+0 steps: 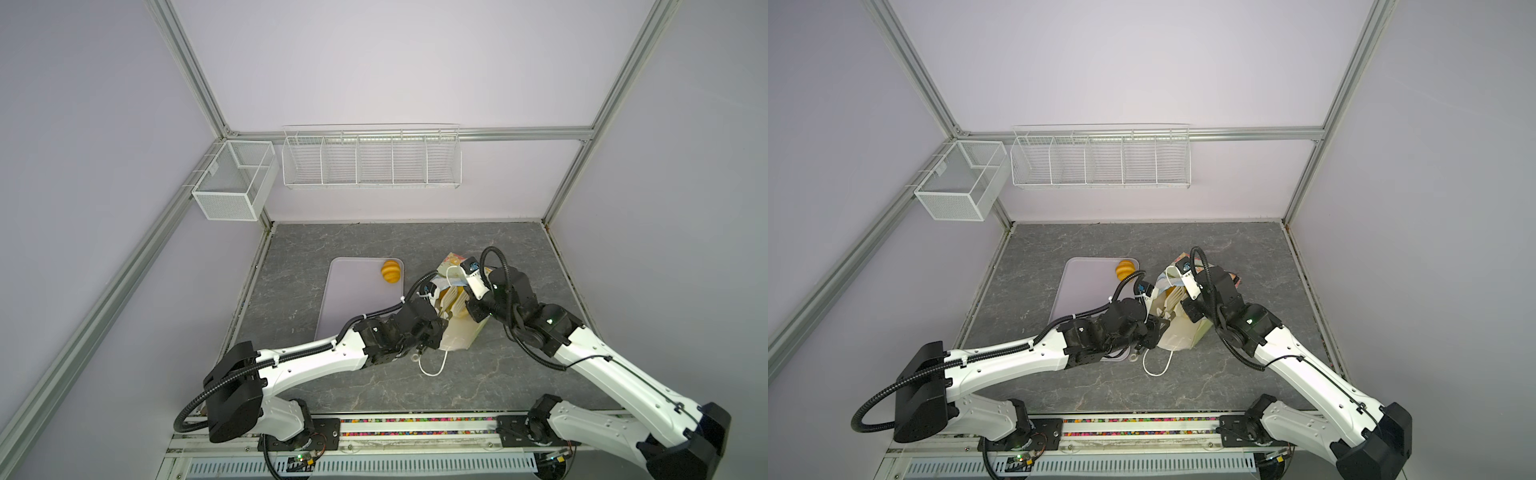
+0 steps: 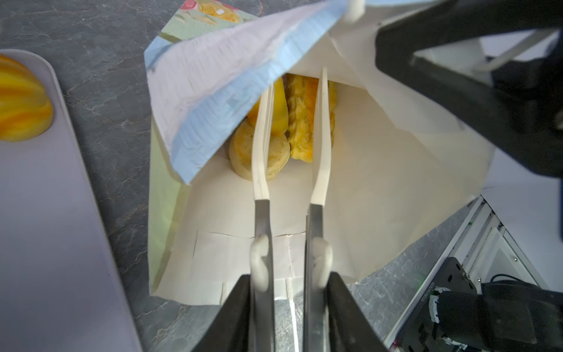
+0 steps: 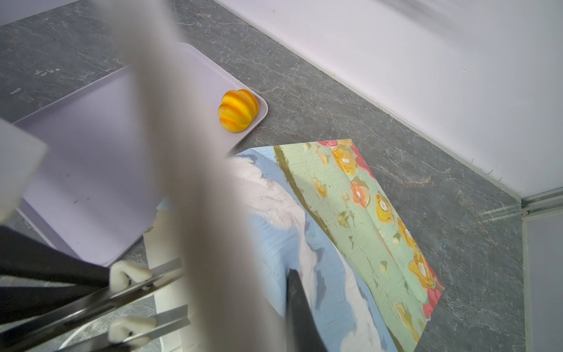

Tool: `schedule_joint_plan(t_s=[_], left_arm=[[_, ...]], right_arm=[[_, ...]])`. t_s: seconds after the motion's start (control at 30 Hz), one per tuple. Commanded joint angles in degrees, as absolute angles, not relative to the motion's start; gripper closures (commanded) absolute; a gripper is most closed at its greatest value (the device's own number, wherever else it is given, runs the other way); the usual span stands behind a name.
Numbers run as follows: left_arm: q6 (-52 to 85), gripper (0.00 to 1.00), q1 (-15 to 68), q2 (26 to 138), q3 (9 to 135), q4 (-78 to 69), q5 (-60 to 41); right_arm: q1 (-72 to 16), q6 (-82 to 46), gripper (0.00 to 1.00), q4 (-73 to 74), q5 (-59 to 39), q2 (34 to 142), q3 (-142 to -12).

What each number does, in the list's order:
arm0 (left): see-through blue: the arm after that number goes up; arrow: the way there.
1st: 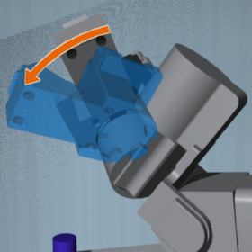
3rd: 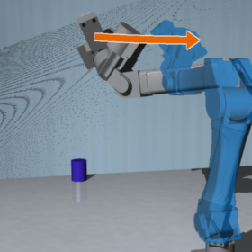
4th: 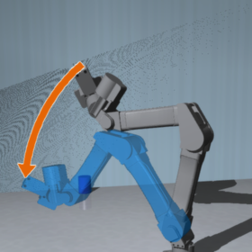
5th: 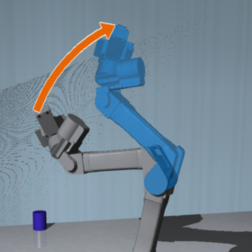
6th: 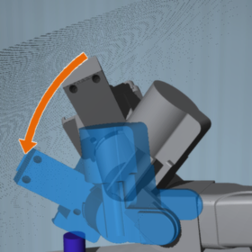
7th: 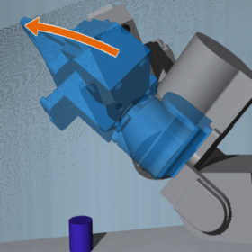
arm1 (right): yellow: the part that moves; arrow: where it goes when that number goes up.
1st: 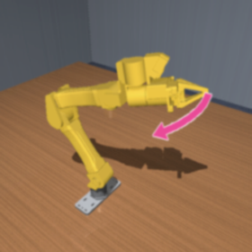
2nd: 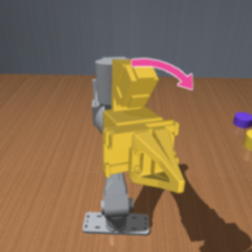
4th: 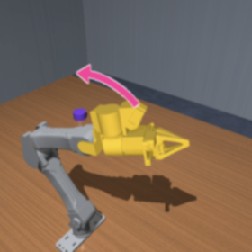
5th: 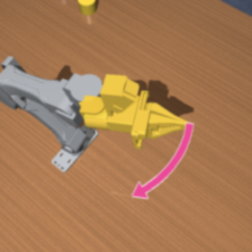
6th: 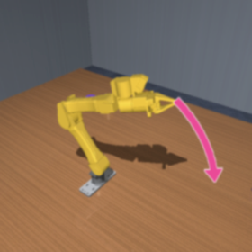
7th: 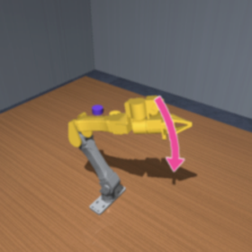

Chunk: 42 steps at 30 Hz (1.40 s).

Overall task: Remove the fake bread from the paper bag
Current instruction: 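Move the tongs back into the bag opening with the left gripper, then lower the tongs deeper into the bag toward the striped bread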

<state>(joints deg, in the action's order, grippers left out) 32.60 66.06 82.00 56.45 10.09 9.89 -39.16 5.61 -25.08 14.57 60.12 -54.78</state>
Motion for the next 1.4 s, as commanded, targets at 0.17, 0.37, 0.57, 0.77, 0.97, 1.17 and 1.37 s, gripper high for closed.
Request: schedule_joint_plan(t_s=[0.17,0.37,0.57,0.77,0.97,1.17,1.37], left_arm=[[38.73,0.59,66.23,85.22,58.47,5.27,11.51],[39.59,0.57,66.24,87.71,58.74,1.52,8.99],[39.72,0.55,65.58,91.23,61.2,1.32,9.04],[39.28,0.56,64.9,94.24,63.57,1.96,10.58],[38.63,0.62,64.86,96.33,66.57,6.2,13.81],[38.41,0.72,64.86,94.37,65.9,9.55,14.93],[37.97,0.86,64.86,90.52,63.88,10.98,14.4]], right_arm=[[-39.65,2.37,0.93,-21.09,16.38,59.19,-53.64],[-39.66,3.14,0.93,-19.45,15.66,58.44,-52.82],[-39.68,3.61,0.93,-19.6,15.3,58.71,-52.66],[-39.64,3.5,0.93,-19.6,15.13,57.79,-51.9],[-39.64,3.47,0.93,-19.69,15.16,57.48,-51.42],[-39.65,3.65,0.93,-19.18,15.83,57.33,-51.04],[-39.67,3.65,0.93,-18.98,16.61,57.74,-51.06]])
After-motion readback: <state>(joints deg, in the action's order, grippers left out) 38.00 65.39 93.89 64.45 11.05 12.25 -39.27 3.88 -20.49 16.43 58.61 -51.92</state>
